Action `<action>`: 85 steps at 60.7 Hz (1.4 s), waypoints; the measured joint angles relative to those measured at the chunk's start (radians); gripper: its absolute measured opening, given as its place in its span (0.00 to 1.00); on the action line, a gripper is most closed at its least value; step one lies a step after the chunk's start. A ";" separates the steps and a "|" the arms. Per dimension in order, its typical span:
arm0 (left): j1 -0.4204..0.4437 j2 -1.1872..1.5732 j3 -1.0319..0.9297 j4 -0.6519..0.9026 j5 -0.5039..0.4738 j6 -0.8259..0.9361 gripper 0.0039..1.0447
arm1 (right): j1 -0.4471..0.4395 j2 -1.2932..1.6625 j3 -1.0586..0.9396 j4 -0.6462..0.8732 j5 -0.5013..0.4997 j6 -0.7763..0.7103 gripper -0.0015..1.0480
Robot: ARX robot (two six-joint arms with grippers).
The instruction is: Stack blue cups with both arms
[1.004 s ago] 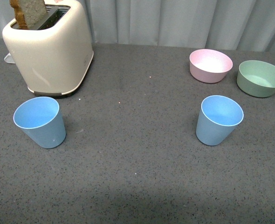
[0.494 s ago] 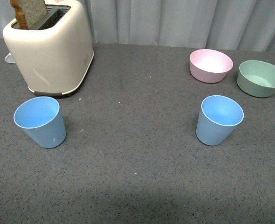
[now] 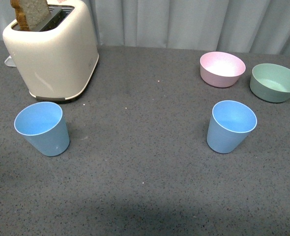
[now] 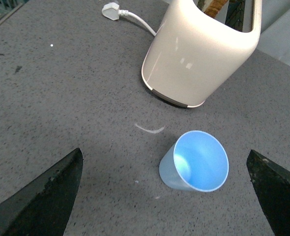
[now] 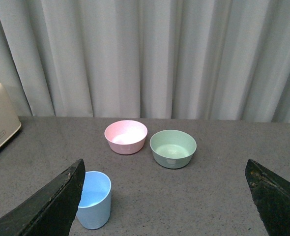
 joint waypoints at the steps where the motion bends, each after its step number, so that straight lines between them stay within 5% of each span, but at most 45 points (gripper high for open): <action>1: 0.001 0.019 0.008 0.008 0.004 -0.001 0.94 | 0.000 0.000 0.000 0.000 0.000 0.000 0.91; 14: -0.006 0.361 0.211 0.020 0.113 -0.048 0.94 | 0.000 0.000 0.000 0.000 0.000 0.000 0.91; 36: -0.062 0.658 0.408 -0.205 0.134 -0.050 0.94 | 0.000 0.000 0.000 0.000 0.000 0.000 0.91; 62: -0.071 0.783 0.483 -0.294 0.098 -0.062 0.94 | 0.000 0.000 0.000 0.000 0.000 0.000 0.91; 85: -0.084 0.801 0.514 -0.319 0.134 -0.103 0.40 | 0.000 0.000 0.000 0.000 0.000 0.000 0.91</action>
